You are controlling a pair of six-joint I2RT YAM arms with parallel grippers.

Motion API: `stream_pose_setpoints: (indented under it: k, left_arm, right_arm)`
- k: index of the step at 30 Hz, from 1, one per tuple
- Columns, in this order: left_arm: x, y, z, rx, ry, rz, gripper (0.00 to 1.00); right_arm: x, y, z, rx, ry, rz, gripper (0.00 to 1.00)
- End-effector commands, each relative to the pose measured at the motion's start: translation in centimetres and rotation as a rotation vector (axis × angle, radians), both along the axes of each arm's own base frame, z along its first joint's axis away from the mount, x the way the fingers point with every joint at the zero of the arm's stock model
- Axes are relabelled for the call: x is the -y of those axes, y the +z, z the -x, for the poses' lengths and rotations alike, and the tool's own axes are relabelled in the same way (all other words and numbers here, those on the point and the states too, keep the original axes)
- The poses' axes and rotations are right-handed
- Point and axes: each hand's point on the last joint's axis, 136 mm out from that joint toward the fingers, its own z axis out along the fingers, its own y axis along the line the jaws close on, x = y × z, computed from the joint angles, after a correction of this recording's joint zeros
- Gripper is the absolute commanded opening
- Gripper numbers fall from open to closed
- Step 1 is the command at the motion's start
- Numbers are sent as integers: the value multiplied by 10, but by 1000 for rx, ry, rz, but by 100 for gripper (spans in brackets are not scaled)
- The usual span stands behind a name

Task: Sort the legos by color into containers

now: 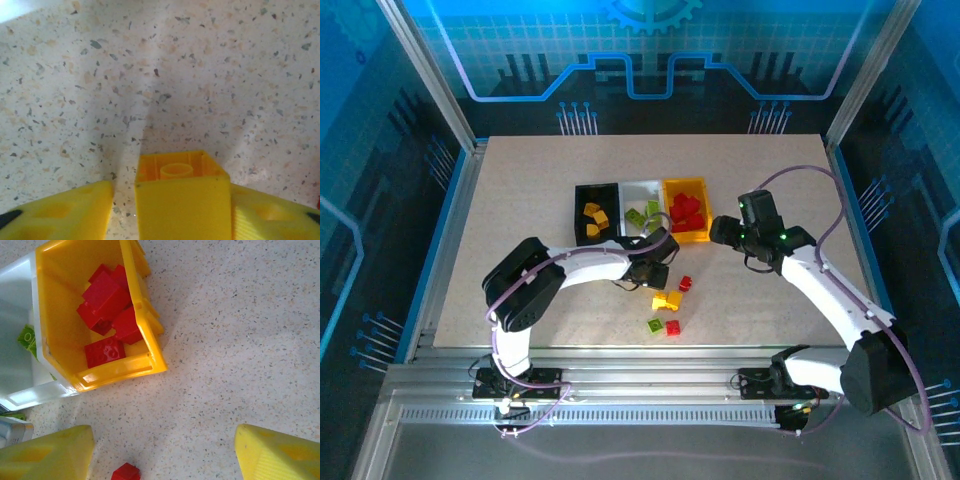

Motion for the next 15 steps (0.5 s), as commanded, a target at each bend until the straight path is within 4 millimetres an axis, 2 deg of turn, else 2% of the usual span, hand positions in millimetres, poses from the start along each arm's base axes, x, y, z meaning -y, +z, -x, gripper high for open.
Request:
stream_pose_setpoints:
  k: [1,4,7,9,12,15]
  left_arm:
    - [2,-1,-4,-1,11,15,48]
    - [0,5,-4,7,14,20,38]
    - [-6,18,0,22,27,31,35]
    - [-12,35,2,42,45,59,35]
    - [-32,73,-5,102,102,103,34]
    - [-71,109,-22,183,193,110,34]
  right_arm:
    - [4,2,0,9,-18,-21,75]
    - [5,1,-1,7,-25,-25,76]
    - [5,2,-2,6,-28,-27,75]
    - [5,2,-2,7,-28,-28,75]
    - [5,2,-2,6,-28,-35,76]
    - [4,3,-3,11,-30,-41,75]
